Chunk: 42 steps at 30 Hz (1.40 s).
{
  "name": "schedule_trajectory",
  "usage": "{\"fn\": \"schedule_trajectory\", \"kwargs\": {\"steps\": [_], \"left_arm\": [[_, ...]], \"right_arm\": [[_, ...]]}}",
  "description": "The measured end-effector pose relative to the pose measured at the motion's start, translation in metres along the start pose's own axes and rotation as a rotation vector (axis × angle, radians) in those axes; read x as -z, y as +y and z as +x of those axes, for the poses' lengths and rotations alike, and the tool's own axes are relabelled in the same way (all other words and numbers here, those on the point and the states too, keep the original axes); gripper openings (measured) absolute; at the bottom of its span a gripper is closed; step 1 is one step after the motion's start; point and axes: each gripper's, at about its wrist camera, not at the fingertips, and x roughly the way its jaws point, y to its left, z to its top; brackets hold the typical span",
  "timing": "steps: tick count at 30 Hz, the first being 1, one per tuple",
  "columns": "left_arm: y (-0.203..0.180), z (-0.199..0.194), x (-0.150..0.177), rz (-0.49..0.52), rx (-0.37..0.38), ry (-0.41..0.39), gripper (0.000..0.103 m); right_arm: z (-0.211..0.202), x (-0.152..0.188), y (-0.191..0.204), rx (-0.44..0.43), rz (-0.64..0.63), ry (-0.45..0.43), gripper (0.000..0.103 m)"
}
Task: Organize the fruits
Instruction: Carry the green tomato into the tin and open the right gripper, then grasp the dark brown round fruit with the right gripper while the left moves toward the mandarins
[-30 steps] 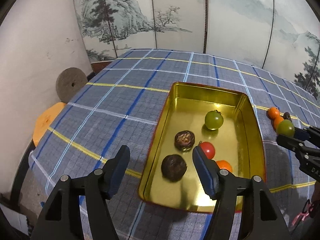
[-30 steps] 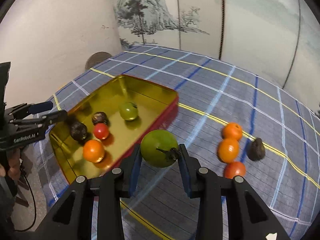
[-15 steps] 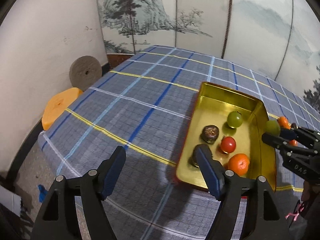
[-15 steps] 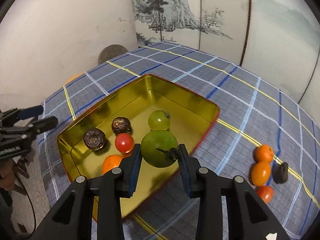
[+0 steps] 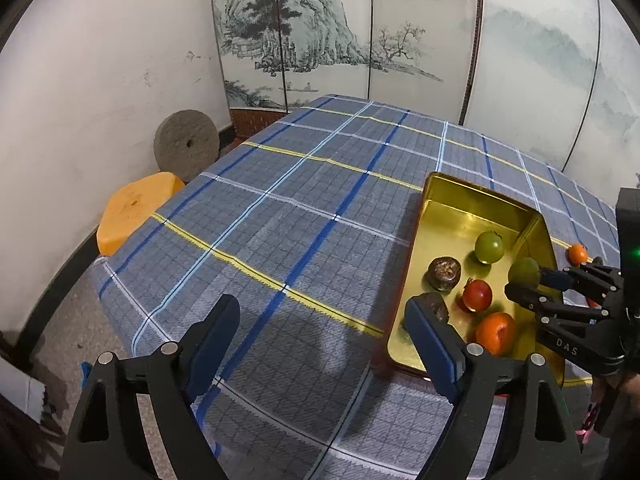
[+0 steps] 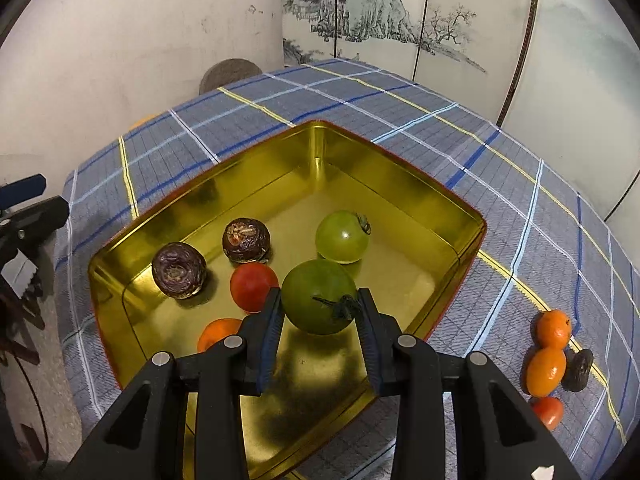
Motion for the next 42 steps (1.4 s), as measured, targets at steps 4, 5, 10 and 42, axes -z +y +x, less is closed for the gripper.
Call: {"fn": "schedule_trajectory", "kwargs": {"steps": [4, 5, 10, 42], "left_arm": [[-0.001, 0.005, 0.001, 0.002, -0.002, 0.015, 0.085], [0.000, 0.005, 0.002, 0.001, -0.004, 0.017, 0.085], [0.003, 0.011, 0.004, -0.010, 0.004, 0.032, 0.085], [-0.025, 0.009, 0.004, 0.047, 0.090, 0.024, 0.085]], "right_arm": [[0.005, -0.001, 0.002, 0.006, -0.013, 0.017, 0.034], [0.006, -0.001, 0.003, 0.011, -0.017, 0.020, 0.034], [0.009, 0.000, 0.004, 0.017, -0.014, 0.026, 0.034], [-0.040, 0.012, -0.015, -0.022, 0.084, -0.077, 0.046]]}}
